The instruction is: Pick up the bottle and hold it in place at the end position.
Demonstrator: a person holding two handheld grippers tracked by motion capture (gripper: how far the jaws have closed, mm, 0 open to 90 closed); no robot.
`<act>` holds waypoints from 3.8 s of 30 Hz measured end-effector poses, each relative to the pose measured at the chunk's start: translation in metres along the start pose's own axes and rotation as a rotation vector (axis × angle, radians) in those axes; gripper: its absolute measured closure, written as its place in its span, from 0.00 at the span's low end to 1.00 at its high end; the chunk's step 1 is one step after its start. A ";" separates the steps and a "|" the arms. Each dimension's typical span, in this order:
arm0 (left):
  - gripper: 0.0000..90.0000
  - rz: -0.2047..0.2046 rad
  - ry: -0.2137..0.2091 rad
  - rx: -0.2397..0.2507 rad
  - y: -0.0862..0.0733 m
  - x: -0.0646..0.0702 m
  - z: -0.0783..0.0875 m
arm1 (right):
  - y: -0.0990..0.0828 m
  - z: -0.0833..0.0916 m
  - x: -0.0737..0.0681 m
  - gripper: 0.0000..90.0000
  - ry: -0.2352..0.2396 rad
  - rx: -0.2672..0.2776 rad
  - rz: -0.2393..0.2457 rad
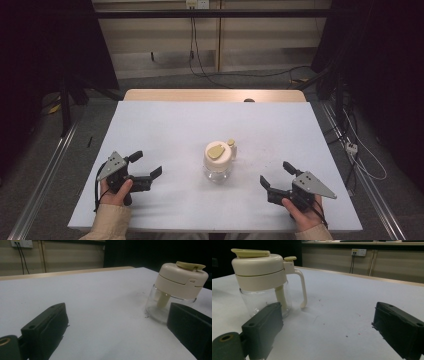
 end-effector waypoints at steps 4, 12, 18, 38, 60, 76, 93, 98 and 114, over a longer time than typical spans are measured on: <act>0.03 -0.001 0.000 -0.004 -0.001 0.000 -0.001 | 0.000 -0.002 -0.001 0.09 0.003 -0.006 -0.001; 0.03 0.002 -0.005 0.006 0.000 0.003 0.001 | 0.006 -0.011 -0.004 0.09 0.012 0.004 -0.006; 0.03 0.000 -0.009 0.004 0.001 0.003 0.000 | 0.013 -0.021 -0.009 0.08 0.028 0.016 -0.013; 0.03 -0.001 -0.022 0.001 -0.001 0.004 0.000 | 0.028 -0.054 -0.040 0.07 0.107 0.021 -0.001; 0.03 -0.010 -0.034 0.005 0.000 0.005 0.000 | 0.035 -0.082 -0.072 0.08 0.184 0.000 0.012; 0.03 -0.015 -0.041 -0.004 -0.002 0.004 0.002 | 0.035 -0.097 -0.077 0.07 0.196 -0.014 0.000; 0.03 -0.021 -0.045 0.000 -0.001 0.004 0.003 | 0.036 -0.117 -0.083 0.04 0.179 -0.033 -0.025; 0.03 -0.020 -0.040 0.000 -0.001 0.003 0.004 | 0.036 -0.123 -0.085 0.03 0.174 -0.045 -0.029; 0.03 -0.033 -0.040 0.004 0.000 0.005 0.004 | 0.035 -0.134 -0.089 0.05 0.155 -0.059 -0.040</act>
Point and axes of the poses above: each handheld gripper's, and its own axes: z roughly backward along the jaws, y roughly out of its top, x roughly to its right, the point moved 1 cm from there along -z, roughly forward along the jaws, and after that the axes turned 11 degrees about z, right-handed, at the moved point
